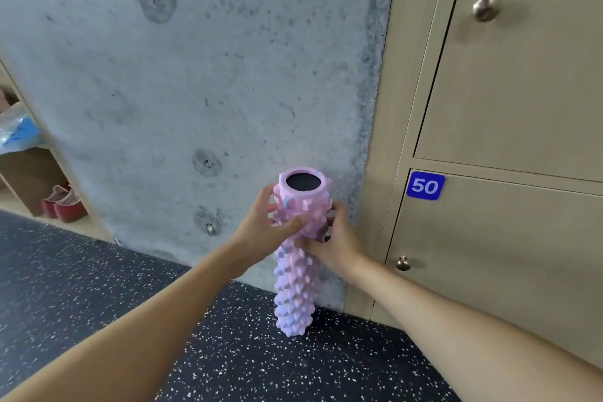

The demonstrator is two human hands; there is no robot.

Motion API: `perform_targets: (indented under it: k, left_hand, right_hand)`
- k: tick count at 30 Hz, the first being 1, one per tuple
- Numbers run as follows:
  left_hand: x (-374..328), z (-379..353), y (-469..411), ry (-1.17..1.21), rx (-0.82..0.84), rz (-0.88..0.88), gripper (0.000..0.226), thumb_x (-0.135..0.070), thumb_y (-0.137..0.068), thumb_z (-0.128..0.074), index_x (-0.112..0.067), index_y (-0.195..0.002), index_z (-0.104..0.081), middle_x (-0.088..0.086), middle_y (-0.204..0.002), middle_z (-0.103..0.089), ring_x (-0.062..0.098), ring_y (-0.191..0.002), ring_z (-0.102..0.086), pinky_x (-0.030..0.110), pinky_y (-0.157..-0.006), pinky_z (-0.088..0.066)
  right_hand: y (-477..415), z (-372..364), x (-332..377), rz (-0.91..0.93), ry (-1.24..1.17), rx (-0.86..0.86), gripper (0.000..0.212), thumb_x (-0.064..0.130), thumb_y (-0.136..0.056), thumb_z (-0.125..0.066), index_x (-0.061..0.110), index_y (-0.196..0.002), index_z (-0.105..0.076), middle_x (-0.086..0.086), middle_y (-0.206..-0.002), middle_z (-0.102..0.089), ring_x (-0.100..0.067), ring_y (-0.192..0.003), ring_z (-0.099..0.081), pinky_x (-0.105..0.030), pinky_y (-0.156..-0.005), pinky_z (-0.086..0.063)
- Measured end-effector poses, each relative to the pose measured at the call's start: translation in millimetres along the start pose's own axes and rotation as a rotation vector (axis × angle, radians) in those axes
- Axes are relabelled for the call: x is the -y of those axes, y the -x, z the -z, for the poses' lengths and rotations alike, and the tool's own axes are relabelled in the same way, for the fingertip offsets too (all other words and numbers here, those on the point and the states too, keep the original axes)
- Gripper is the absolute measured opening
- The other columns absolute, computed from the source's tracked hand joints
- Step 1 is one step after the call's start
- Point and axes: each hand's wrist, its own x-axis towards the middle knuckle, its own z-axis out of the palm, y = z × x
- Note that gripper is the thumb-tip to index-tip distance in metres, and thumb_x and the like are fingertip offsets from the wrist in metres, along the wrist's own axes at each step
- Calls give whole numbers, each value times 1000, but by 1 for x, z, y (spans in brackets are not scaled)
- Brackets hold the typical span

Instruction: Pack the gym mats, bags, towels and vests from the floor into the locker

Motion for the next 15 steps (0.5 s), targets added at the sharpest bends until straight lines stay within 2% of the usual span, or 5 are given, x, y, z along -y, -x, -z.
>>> perform_targets:
  k: [3, 7, 10, 13, 15]
  left_hand:
    - [1, 0, 1, -6, 3, 20, 59, -28, -90, -72, -35, -135, -35, -6, -111, -60, 9, -87, -64, 12, -53, -47]
    - [1, 6, 0, -42, -33, 20, 66, -31, -89, -73, -33, -139, -31, -10, -117, -58, 3, -96, -62, 10, -61, -45]
    - [-4, 11, 6, -80, -25, 40, 79, -26, -91, -72, -34, -149, -19, -13, -122, -49, -2, -91, -57, 6, -61, -43]
    - [-12, 17, 17, -130, -43, 52, 97, -34, -87, -75, -37, -156, -6, 0, -154, -33, 16, -125, -50, 27, -97, -42]
    - [-24, 21, 27, -193, -82, 48, 101, -41, -84, -76, -37, -156, -6, 5, -160, -27, 23, -140, -39, 42, -111, -38]
  right_hand:
    - [0, -1, 2, -1, 33, -4, 70, 27, -78, -83, 29, -125, -31, 17, -97, -56, 0, -85, -58, -30, -85, -53]
    - [2, 3, 14, 28, 31, 3, 78, 27, -79, -82, 24, -137, -30, 22, -98, -49, 2, -88, -55, -11, -73, -44]
    - [8, 7, 22, 40, 47, 0, 96, 32, -78, -82, 17, -150, -21, 15, -114, -47, -11, -107, -52, -30, -95, -48]
    - [17, 17, 34, 42, 119, -34, 101, 42, -76, -82, 17, -152, -20, -4, -140, -45, -22, -127, -49, -41, -105, -43]
    - [25, 26, 46, 34, 148, -68, 100, 46, -76, -80, 19, -151, -21, -8, -145, -42, -27, -129, -49, -46, -106, -43]
